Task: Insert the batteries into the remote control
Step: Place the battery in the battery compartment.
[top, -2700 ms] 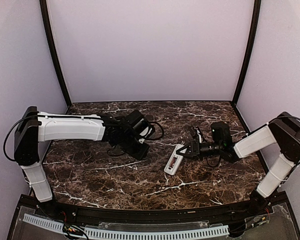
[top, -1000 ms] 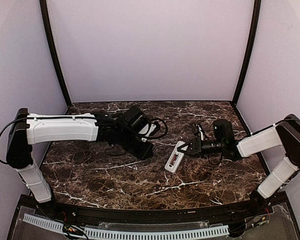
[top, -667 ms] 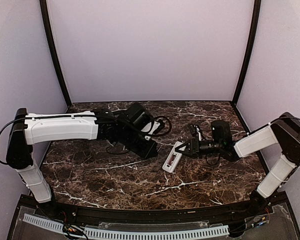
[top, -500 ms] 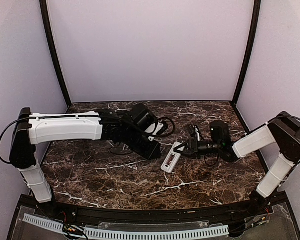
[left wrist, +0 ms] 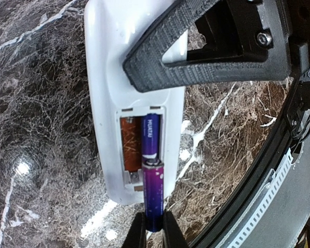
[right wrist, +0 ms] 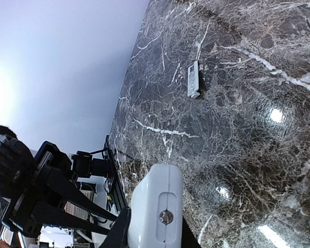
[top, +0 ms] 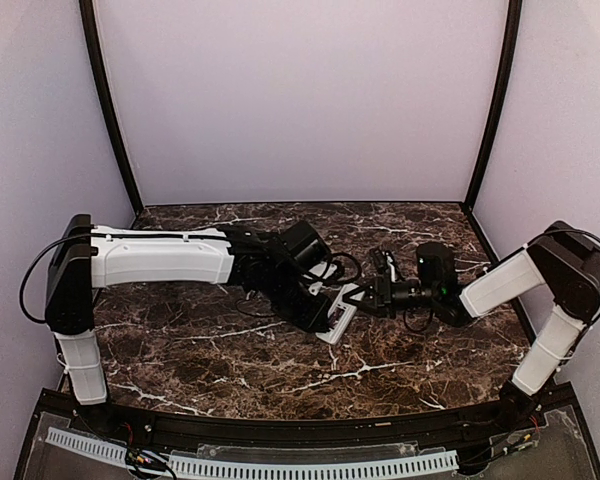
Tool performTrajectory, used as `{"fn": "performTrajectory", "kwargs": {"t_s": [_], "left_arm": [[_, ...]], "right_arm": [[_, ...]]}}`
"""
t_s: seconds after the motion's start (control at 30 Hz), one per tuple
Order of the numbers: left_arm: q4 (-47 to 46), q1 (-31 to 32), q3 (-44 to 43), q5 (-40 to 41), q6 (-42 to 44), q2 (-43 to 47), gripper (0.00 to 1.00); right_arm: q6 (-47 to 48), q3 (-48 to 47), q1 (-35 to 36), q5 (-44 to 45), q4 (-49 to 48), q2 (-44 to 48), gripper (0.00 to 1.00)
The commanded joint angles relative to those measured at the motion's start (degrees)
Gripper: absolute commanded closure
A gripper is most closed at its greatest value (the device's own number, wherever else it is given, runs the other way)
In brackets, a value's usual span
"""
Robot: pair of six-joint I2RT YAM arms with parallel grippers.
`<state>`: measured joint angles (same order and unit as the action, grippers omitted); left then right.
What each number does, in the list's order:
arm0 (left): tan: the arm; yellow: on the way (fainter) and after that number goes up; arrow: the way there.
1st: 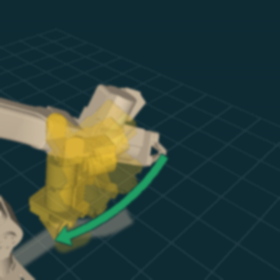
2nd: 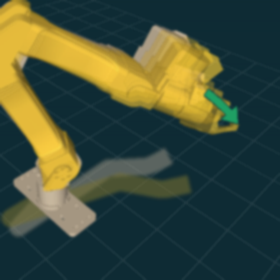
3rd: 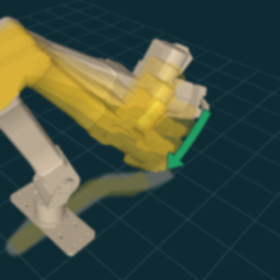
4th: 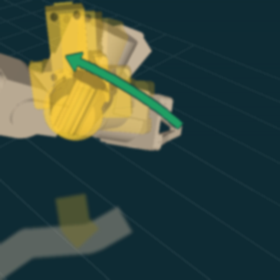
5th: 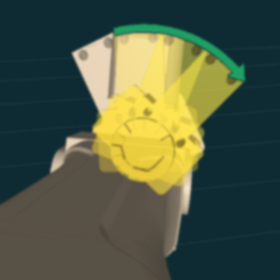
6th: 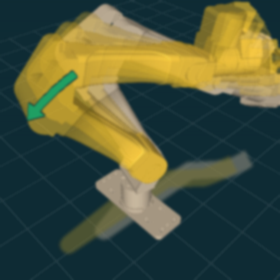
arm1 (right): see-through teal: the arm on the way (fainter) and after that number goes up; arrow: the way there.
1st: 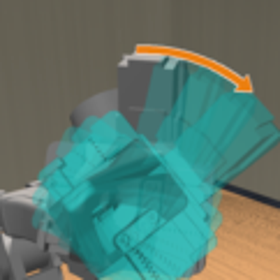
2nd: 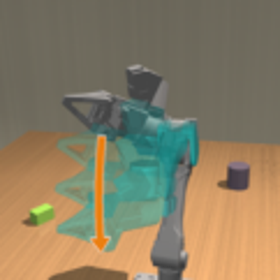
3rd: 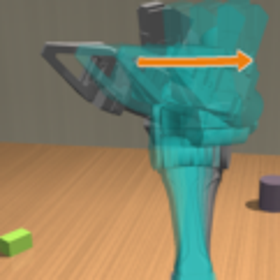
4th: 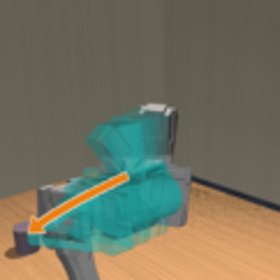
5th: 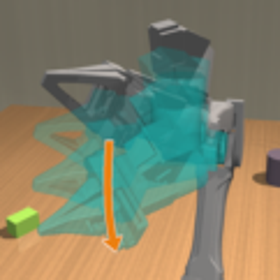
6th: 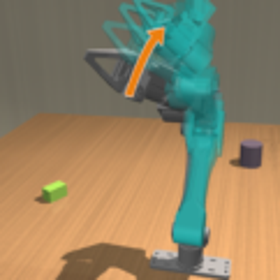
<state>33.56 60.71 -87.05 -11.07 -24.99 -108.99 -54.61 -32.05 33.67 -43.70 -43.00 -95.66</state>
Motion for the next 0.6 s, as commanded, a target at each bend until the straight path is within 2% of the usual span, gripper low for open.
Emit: {"fn": "performTrajectory", "kwargs": {"t_s": [0.0,0.27,0.57], "left_arm": [[4.2,0.21,-3.05,-0.79,-1.19,-1.28,0.99],[8.28,-0.05,-6.57,-0.27,-2.29,-3.76,0.99],[8.83,-1.88,-6.78,-0.7,-4.73,-4.92,0.98]], "right_arm": [[-1.26,-0.56,1.02,0.41,-4.6,-0.67,1.0],[-1.88,0.05,1.22,0.72,-6.41,-0.84,1.0],[-2.1,0.35,1.31,0.37,-7.56,-1.33,1.0]]}}
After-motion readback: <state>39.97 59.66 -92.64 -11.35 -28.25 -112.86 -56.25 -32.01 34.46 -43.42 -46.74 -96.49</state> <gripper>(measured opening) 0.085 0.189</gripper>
